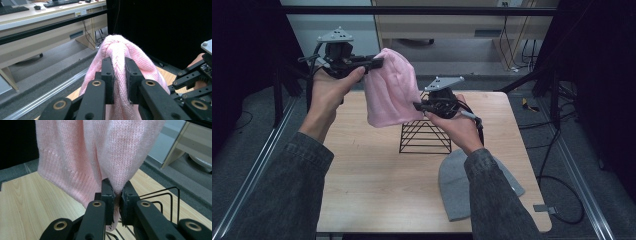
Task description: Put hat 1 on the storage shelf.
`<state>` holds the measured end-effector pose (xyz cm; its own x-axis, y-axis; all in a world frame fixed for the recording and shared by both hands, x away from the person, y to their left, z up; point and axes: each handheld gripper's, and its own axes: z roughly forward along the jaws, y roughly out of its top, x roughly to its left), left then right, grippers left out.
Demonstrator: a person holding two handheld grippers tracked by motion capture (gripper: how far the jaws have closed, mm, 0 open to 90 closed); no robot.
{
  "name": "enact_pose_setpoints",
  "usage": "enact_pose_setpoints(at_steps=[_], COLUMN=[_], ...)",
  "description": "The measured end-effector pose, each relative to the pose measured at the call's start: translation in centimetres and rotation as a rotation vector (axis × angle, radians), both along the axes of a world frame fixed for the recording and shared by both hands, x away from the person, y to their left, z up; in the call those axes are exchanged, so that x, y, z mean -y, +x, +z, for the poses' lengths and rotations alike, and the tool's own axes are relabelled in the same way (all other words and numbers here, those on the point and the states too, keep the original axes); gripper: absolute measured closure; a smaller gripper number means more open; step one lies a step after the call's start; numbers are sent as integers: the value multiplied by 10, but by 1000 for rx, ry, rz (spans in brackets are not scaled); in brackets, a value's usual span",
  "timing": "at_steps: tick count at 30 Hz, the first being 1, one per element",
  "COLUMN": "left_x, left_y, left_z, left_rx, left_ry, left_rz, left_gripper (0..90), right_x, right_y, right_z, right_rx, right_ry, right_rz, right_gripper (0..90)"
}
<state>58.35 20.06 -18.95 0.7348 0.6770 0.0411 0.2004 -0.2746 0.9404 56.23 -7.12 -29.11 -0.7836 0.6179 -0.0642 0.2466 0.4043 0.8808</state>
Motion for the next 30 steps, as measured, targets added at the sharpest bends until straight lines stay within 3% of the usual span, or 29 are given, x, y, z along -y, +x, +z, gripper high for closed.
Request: enact_pose_setpoints(at_steps=[15,21,30], left_x=[21,25,35], left_y=[15,17,21], left_z=[-14,-16,-23], left_rx=[26,23,17], left_ry=[34,20,15], left_rz=[15,10,-1], left_gripper=[797,797,796], right_x=[18,28,34], right_y=[23,23,21], right_z=[-16,-17,-27], right_rx=[14,6,6], right_ry=[-25,17,8], right_rz=[-69,-81,-90], right_gripper=[832,832,832])
